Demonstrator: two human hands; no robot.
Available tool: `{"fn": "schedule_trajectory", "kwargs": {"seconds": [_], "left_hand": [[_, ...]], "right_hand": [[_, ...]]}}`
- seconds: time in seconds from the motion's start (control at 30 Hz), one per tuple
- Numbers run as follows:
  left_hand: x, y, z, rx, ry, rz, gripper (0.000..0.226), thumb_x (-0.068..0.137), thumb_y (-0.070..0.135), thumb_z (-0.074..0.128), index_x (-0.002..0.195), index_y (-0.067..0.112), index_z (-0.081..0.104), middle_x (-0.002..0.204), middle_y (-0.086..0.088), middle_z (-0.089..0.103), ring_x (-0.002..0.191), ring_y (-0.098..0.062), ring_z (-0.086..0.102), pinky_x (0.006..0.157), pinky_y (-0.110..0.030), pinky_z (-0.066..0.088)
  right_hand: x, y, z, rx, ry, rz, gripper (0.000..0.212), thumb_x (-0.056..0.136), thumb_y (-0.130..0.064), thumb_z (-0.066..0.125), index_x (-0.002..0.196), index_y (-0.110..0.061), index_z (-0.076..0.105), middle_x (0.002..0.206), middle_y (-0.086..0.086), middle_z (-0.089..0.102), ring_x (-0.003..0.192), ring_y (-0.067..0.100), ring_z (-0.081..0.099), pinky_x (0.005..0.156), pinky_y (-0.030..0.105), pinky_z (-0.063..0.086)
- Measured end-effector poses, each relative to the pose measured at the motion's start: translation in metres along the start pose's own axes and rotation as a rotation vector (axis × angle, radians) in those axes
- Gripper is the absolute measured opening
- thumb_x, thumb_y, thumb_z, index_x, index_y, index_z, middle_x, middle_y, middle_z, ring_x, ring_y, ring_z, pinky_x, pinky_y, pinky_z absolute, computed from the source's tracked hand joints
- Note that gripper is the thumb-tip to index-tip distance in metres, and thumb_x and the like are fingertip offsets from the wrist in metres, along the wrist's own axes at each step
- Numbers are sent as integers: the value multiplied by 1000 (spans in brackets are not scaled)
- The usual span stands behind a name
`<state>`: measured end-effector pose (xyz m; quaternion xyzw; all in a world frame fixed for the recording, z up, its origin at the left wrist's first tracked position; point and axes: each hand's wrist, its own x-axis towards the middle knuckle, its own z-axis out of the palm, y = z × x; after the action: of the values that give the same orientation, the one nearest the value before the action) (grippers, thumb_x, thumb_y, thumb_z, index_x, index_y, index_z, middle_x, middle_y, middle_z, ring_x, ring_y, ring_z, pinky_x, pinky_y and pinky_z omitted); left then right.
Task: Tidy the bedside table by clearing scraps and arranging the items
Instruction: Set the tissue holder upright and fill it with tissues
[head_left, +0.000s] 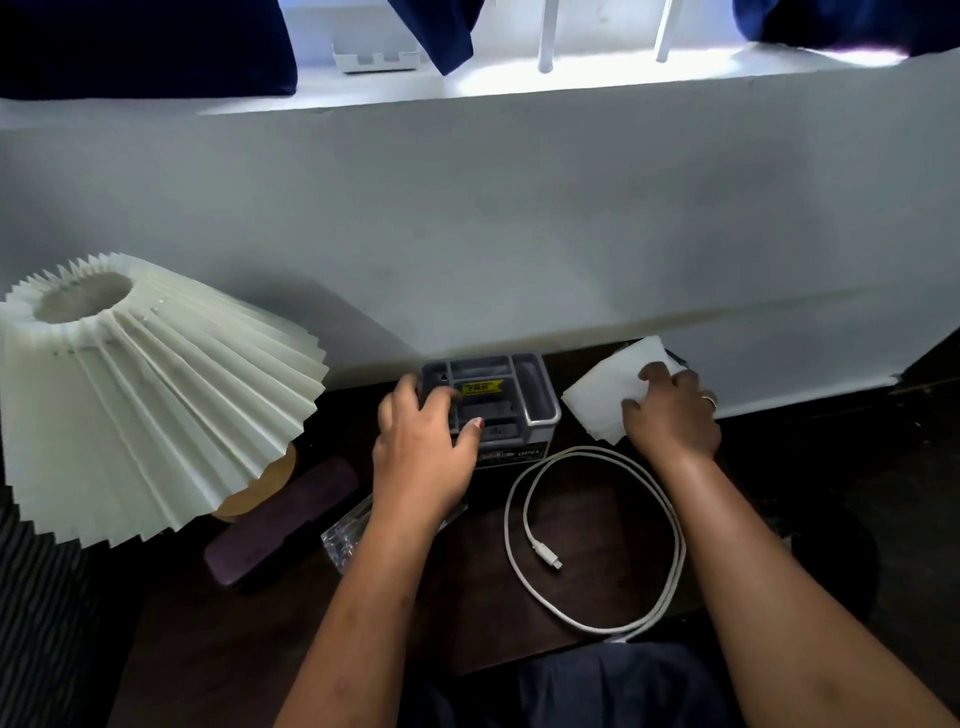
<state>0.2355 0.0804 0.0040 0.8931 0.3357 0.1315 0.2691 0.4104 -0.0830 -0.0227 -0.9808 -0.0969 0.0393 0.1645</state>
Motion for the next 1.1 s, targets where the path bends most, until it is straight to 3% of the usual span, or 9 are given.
{"fn": "schedule_trajectory", "kwargs": {"seconds": [0.1,0.2,0.47,0.63,0.77,0.93,1.03,1.1], "left_hand": [[-1,4,2,-8,30,42,39,86,40,53,122,23,52,148,-7,24,137,-24,16,103,-47,32],[0,7,3,-29,20,35,38,86,39,54,121,24,52,148,-6,24,137,-24,16,104,-47,32],[-1,12,10,-25,-2,97,35,86,39,54,120,28,53,149,-3,24,137,-23,17,105,-47,31],[-1,11,8,-33,4,96,34,87,38,54,119,28,54,148,-3,25,137,-23,18,105,-47,31],[-1,11,7,-44,-5,106,33,87,38,54,118,27,54,148,-2,25,136,-22,19,105,-47,32],[-1,9,5,-50,-9,101,33,87,38,54,118,28,54,148,-1,25,136,-21,18,105,-46,31],[-1,9,4,-58,6,107,31,87,38,54,117,29,55,146,0,27,135,-20,20,104,-44,31],[0,9,3,-67,28,117,31,87,36,55,116,28,55,144,0,30,134,-20,23,103,-43,32]], "right_hand": [[4,6,1,16,-23,68,48,89,-46,49,130,-22,40,130,17,40,114,43,47,83,46,43],[5,6,3,-12,-16,53,50,88,-48,50,131,-25,39,129,16,40,109,41,52,80,42,43],[5,8,6,-63,-51,58,41,86,-24,55,126,-24,47,133,15,32,114,38,45,79,41,45],[6,8,8,-65,63,6,28,89,-10,43,114,-18,54,119,17,52,103,39,54,73,36,39],[8,5,3,62,152,-2,23,88,-9,46,101,-20,61,110,15,61,98,37,58,71,34,39],[7,-3,-5,197,185,-49,24,88,-11,48,105,-22,61,112,13,62,101,37,58,73,36,42],[9,-11,-13,456,175,-45,23,88,-10,47,104,-19,60,110,10,65,102,31,59,76,33,42],[8,-22,-20,686,143,-31,14,88,-11,53,98,-15,60,101,9,67,92,26,61,75,30,44]]}}
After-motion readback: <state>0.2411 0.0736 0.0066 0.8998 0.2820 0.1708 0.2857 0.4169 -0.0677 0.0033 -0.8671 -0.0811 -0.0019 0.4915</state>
